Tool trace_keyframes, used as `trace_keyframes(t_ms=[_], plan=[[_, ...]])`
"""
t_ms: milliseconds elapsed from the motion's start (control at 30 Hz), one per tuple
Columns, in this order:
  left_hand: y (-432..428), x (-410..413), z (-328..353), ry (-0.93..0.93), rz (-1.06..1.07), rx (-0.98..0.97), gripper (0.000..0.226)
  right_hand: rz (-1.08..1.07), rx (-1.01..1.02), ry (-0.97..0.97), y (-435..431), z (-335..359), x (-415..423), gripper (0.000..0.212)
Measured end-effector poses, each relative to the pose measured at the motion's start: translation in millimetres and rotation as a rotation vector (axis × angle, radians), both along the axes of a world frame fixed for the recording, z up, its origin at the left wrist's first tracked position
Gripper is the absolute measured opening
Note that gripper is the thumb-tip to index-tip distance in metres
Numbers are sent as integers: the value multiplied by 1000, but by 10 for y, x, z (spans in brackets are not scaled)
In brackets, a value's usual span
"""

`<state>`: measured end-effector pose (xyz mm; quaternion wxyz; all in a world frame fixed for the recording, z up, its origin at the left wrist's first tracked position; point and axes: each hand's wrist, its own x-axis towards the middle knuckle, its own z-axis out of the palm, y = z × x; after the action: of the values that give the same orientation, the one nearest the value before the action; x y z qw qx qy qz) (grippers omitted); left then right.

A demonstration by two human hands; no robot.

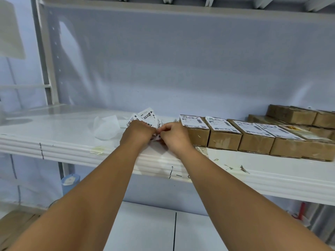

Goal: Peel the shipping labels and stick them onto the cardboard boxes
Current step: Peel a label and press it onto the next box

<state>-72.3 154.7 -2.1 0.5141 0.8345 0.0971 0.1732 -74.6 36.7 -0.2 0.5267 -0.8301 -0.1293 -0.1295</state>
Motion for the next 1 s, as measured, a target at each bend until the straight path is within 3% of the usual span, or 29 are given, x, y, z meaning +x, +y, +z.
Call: trace_keyframes(t_ms=[267,467,700,900,1000], plan=[[-34,-145,37,-223,135,-192,19,-73,-114,-55,13,-43,75,17],[24,-274,43,-482,203,-638,12,-106,-188,-98,14,-28,42,24],[-83,-397,-28,-693,179,-468,20,-117,-202,-87,4,-5,-24,27],[14,-351,-2,-800,286,-790,25,-143,-384,-109,31,-27,41,22],[-24,-352,-53,-826,365,-594,26,-183,-390,-104,43,-47,85,21]])
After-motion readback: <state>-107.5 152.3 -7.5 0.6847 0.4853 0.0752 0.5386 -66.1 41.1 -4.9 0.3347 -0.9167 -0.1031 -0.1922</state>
